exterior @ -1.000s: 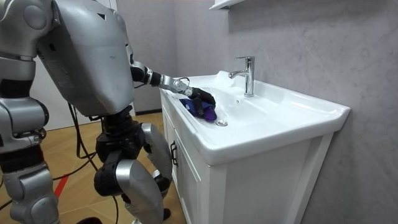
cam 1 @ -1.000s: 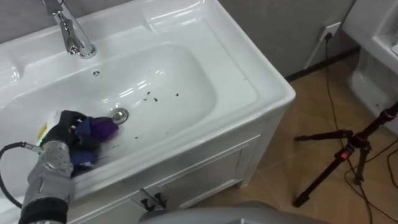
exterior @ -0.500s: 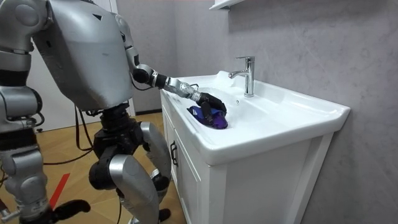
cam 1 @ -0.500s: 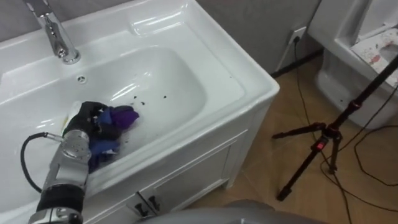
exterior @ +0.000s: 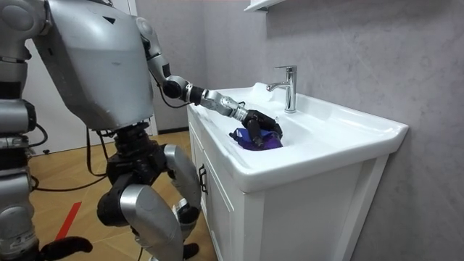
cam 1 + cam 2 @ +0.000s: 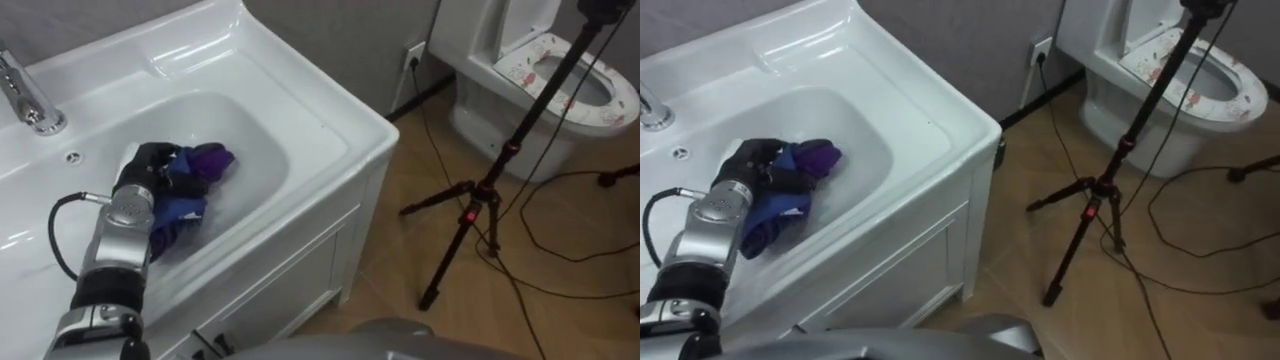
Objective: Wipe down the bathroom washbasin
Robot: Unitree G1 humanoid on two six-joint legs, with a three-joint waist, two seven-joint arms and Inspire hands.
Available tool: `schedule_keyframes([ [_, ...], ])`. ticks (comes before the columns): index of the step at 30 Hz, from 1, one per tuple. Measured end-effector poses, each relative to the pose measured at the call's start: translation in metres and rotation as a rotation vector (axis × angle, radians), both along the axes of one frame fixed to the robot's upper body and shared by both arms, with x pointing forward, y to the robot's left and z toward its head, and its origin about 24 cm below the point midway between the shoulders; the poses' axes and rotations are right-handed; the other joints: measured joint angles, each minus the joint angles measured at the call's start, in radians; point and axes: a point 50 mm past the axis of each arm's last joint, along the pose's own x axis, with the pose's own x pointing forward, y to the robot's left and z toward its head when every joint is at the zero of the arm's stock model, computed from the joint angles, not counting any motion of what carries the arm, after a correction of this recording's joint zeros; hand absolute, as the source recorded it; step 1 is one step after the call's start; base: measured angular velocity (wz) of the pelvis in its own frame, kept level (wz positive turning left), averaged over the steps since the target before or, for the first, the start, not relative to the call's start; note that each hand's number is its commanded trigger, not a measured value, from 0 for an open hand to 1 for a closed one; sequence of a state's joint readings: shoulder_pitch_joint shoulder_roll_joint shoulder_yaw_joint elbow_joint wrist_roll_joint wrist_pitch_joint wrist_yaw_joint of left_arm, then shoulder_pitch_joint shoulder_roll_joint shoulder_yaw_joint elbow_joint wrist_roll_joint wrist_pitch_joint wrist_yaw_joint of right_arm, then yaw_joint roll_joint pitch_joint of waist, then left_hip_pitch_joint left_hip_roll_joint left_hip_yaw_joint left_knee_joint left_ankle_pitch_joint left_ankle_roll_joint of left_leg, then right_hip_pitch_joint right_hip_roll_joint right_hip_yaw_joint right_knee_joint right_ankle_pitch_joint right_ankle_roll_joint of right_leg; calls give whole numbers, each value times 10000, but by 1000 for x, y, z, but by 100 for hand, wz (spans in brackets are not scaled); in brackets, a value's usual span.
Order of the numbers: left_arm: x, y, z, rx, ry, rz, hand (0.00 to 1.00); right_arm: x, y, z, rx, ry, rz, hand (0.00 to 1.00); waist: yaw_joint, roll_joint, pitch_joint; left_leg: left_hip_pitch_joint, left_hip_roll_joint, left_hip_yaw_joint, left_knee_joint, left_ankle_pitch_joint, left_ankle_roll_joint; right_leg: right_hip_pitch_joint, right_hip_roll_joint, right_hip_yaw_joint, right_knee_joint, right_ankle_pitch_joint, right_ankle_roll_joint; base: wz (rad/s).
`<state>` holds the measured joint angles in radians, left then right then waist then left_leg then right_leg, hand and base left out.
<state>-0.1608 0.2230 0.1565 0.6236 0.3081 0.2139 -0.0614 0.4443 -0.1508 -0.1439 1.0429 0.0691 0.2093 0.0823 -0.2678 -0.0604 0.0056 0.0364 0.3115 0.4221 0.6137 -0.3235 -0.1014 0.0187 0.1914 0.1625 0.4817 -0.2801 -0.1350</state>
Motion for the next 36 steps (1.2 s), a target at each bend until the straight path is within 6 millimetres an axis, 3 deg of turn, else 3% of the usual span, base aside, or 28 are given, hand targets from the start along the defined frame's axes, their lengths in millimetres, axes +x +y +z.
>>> schedule_keyframes([
  [2,-1,-1,-2,-47,83,-21,100,2,1,0,24,-20,37,0,9,36,9,-90,91,-1,158,36,18,-20,56,32,16,16,-36,-4],
  [7,-3,0,-5,-133,421,19,100,8,-1,0,-43,-269,62,0,-34,44,15,-221,59,-46,413,351,65,0,216,609,46,32,40,-3],
  [11,-3,0,-5,-62,454,19,100,8,-2,0,-87,-290,14,0,-26,43,51,-333,-136,-189,410,497,60,65,396,1346,29,159,61,-2],
  [14,-3,0,-4,112,405,85,100,7,-3,1,-128,-270,24,0,-102,94,22,-273,-278,-127,255,507,67,34,415,1749,25,222,181,2],
  [16,-4,4,-3,513,366,188,100,8,-1,0,-69,-295,15,0,5,145,41,-257,-246,2,316,503,71,-74,271,1500,31,241,209,-20],
  [18,-5,14,0,988,291,489,100,8,1,0,34,-313,60,0,126,119,91,-270,-51,264,509,476,112,-302,-247,225,67,176,313,-33],
  [20,-5,19,3,1397,317,463,100,5,0,0,-3,-234,71,0,177,60,92,-421,112,25,673,475,118,-317,-121,165,48,175,311,-22],
  [22,-5,21,3,1729,398,324,100,1,-2,2,-111,-117,49,0,72,-35,67,-515,139,-177,610,469,117,-318,66,311,42,182,300,8],
  [25,-10,22,-3,1920,782,196,100,-6,-7,4,-271,70,60,0,18,-75,50,-635,94,-148,566,506,114,-298,395,1020,29,284,191,11],
  [27,-13,24,-5,2333,1071,57,100,-12,-8,6,-377,244,51,0,61,-36,2,-606,72,-41,545,498,119,-301,551,1553,13,376,266,2],
  [28,-14,26,-5,2462,1093,58,100,-12,-8,6,-373,232,64,0,127,-27,-3,-560,80,96,541,477,147,-312,547,1611,-2,408,303,-21],
  [29,-14,29,-3,2819,1169,-14,100,-11,-8,6,-360,139,89,0,286,6,-2,-441,92,330,450,393,253,-353,486,1568,-21,470,318,-29],
  [31,-18,37,-3,3486,1436,-144,100,-9,-8,6,-364,13,135,0,306,17,-4,-400,95,307,410,223,263,-429,153,848,20,465,355,-17],
  [33,-23,43,-4,4531,1841,-466,100,-5,-7,6,-389,-103,371,0,316,75,-6,-203,233,367,183,-198,291,-443,-40,97,56,392,443,-4],
  [34,-25,43,-5,4708,1893,-491,100,-5,-8,6,-408,-133,460,0,346,74,-7,-149,260,443,173,-203,289,-436,-103,-48,55,392,443,-19],
  [36,-26,45,-5,5435,2133,-844,100,-2,-8,7,-444,-249,634,0,387,83,-6,-86,318,567,74,-239,216,-407,-462,-809,3,354,491,-16],
])
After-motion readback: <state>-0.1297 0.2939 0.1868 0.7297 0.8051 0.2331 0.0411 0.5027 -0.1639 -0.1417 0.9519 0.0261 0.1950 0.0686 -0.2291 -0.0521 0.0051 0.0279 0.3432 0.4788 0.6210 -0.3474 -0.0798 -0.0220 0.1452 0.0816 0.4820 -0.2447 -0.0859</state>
